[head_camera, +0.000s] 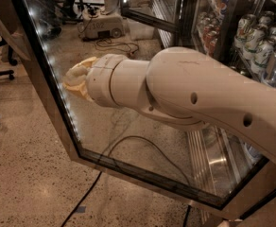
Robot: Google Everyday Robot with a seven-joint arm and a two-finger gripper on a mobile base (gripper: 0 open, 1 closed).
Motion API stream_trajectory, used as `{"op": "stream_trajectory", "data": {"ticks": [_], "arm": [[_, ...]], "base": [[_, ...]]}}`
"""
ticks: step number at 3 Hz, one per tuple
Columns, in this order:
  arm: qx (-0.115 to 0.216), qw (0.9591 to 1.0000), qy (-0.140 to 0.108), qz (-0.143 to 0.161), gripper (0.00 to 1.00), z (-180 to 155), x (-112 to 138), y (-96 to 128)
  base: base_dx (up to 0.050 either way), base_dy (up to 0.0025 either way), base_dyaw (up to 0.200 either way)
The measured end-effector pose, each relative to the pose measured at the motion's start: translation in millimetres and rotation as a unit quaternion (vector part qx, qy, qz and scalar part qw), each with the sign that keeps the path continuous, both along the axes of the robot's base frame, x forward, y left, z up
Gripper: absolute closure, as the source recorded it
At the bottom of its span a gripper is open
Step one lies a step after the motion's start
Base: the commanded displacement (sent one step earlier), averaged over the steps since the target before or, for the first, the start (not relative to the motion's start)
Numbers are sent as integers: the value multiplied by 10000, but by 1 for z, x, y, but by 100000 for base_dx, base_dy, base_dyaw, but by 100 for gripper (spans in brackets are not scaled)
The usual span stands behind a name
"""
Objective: Close right fridge door
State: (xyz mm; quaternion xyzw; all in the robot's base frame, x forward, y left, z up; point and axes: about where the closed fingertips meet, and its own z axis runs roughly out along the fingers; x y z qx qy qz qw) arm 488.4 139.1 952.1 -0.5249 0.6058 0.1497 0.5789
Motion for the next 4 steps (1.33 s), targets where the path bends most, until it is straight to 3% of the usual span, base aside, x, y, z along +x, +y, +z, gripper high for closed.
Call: {"op": "stream_trajectory", "data": {"ticks": [2,3,4], "arm": [[0,10000,0,0,100,0,0,0],[-1,10000,-9,14,100,0,1,2],[-87,9992,-40,-382,100,-5,12,-5]], "base": [[4993,-1,1],[0,0,0],[0,0,0]]}}
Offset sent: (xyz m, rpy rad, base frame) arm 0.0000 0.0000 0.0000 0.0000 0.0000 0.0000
